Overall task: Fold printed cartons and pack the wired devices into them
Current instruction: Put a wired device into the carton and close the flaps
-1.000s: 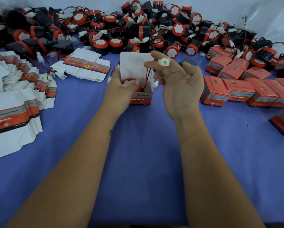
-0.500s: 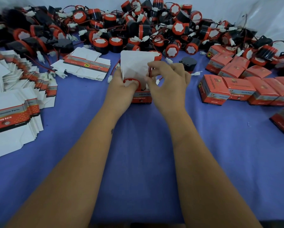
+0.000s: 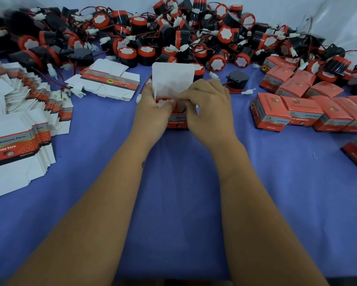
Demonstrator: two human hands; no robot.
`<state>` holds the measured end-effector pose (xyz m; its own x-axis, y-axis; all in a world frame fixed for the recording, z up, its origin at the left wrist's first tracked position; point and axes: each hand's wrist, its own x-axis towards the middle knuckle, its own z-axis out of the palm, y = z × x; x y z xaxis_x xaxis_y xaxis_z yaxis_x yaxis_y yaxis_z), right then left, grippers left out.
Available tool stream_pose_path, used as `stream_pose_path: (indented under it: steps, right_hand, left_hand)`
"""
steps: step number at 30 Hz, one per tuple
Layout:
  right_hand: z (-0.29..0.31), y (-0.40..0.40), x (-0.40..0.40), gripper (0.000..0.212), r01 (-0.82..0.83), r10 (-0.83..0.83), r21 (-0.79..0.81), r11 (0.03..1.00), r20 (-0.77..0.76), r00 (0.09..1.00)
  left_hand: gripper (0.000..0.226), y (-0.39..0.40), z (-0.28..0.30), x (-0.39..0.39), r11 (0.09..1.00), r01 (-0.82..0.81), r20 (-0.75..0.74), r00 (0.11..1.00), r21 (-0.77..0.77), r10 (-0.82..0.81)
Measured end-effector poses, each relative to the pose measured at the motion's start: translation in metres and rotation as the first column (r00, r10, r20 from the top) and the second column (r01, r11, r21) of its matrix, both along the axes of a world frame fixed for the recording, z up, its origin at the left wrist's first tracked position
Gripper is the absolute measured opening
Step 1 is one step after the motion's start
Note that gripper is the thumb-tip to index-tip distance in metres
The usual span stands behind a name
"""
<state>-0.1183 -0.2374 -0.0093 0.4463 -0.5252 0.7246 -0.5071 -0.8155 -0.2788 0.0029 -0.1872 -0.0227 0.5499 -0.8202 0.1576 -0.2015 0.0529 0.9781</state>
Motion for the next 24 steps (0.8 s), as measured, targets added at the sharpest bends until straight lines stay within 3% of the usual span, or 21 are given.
stream_pose_path:
  steps: [7, 11, 15, 20, 24]
  right_hand:
    - [-0.002, 0.003, 0.007, 0.027, -0.078, 0.077, 0.071, 0.994, 0.018, 0.997]
    - [-0.002, 0.009, 0.006, 0.046, -0.136, 0.107, 0.253, 0.958, 0.127, 0.986]
    - [0.0, 0.012, 0.004, 0.053, -0.166, 0.11, 0.356, 0.92, 0.171, 0.979]
    - [0.0, 0.014, 0.003, 0.046, -0.196, 0.114, 0.472, 0.86, 0.197, 0.974]
    - [-0.003, 0.006, 0.005, 0.033, -0.228, 0.037, 0.57, 0.79, 0.326, 0.945]
  left_hand:
    - [0.041, 0.0, 0.002, 0.0, 1.0, 0.012, -0.062, 0.998, 0.01, -0.011]
    - [0.022, 0.003, 0.003, -0.002, 0.999, 0.027, -0.113, 0.993, -0.019, -0.029]
    - [0.03, 0.003, 0.004, -0.003, 1.0, 0.029, -0.078, 0.996, -0.009, -0.03]
    - [0.032, 0.0, 0.002, -0.001, 1.0, 0.008, -0.071, 0.997, -0.007, -0.009]
    - [0.042, -0.003, 0.0, 0.001, 1.0, 0.011, -0.085, 0.996, 0.006, -0.01]
